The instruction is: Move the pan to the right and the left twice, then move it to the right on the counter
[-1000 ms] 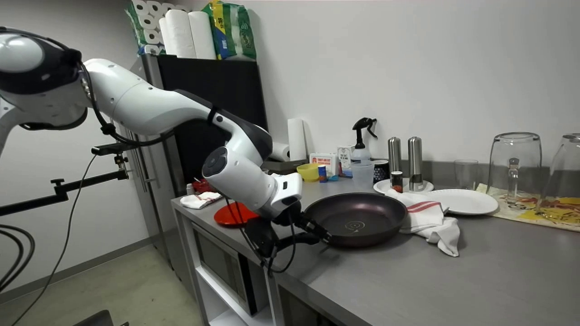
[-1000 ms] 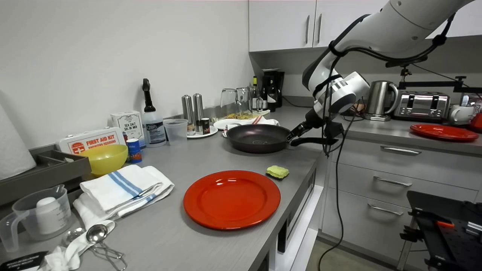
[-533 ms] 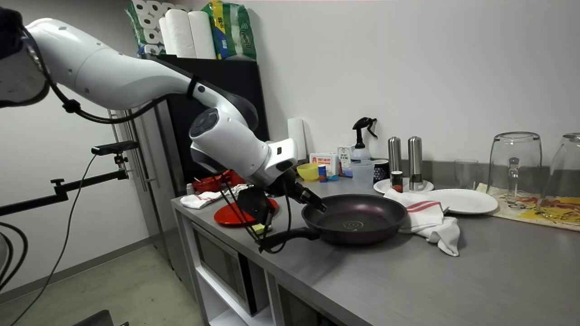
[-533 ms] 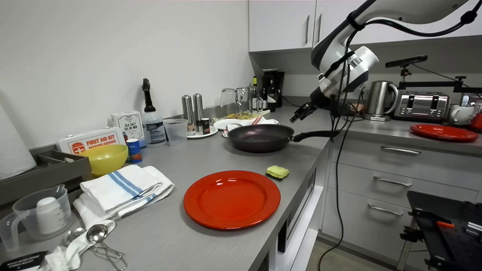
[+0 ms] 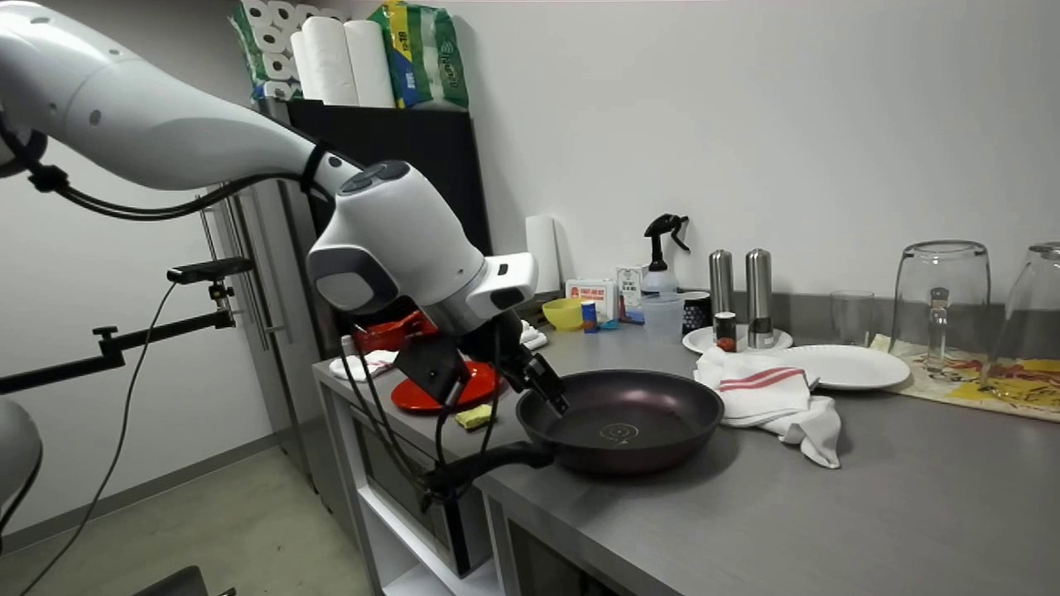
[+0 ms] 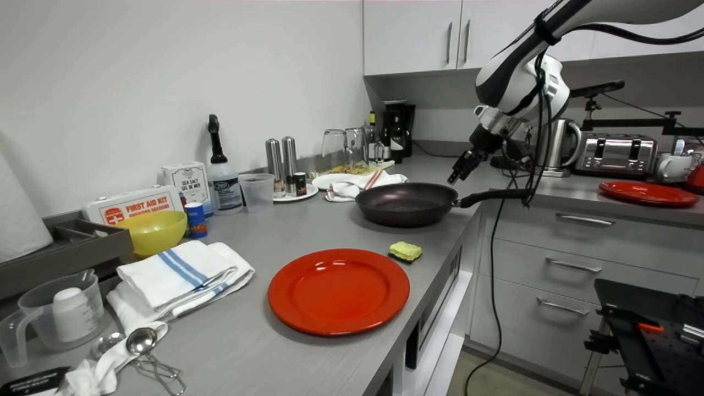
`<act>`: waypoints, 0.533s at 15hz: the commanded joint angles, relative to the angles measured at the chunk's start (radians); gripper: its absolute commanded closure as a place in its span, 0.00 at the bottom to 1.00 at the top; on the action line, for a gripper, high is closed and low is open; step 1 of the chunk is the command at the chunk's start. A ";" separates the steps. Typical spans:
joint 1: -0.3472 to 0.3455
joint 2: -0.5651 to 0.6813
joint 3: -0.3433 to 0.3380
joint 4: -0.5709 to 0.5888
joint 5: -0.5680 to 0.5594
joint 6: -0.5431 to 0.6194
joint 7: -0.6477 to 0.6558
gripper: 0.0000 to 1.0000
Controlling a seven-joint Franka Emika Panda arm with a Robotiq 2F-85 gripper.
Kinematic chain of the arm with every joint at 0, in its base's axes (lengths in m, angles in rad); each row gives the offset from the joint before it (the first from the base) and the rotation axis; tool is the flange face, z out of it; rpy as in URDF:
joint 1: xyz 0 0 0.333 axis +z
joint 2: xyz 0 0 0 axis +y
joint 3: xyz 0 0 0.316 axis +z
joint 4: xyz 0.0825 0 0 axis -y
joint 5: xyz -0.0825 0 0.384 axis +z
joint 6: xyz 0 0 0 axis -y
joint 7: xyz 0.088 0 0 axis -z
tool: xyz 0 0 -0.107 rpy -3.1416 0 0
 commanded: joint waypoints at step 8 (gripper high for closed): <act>0.198 0.171 -0.266 0.032 -0.179 -0.284 0.225 0.00</act>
